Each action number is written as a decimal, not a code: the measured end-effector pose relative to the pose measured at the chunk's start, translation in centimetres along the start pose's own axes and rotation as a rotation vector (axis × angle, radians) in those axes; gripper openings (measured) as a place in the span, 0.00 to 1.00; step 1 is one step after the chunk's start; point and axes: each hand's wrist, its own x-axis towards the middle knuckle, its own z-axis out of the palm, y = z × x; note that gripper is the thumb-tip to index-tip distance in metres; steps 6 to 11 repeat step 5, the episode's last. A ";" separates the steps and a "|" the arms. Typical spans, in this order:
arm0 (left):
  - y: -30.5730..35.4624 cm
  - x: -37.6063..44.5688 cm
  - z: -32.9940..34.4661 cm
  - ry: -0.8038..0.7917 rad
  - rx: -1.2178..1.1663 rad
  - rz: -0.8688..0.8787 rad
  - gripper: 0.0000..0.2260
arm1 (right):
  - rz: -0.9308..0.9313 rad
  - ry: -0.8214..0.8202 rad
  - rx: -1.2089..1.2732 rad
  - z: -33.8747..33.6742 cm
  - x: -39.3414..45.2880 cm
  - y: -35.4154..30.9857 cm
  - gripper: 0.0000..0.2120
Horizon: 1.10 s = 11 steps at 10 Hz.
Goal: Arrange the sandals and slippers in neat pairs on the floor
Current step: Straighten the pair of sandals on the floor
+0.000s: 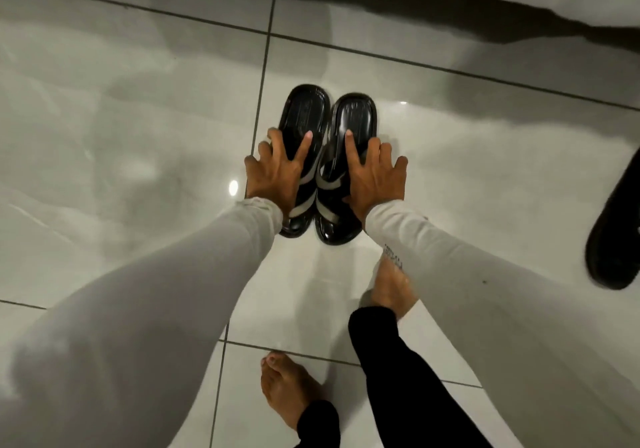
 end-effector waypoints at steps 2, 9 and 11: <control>-0.7 2.9 -1.3 0.026 0.034 0.032 0.46 | -0.011 0.016 -0.011 -0.9 3.2 0.7 0.51; 0.4 1.8 -4.2 -0.108 -0.005 -0.056 0.43 | 0.006 -0.168 0.116 -4.6 2.5 1.2 0.56; 0.4 1.8 -4.2 -0.108 -0.005 -0.056 0.43 | 0.006 -0.168 0.116 -4.6 2.5 1.2 0.56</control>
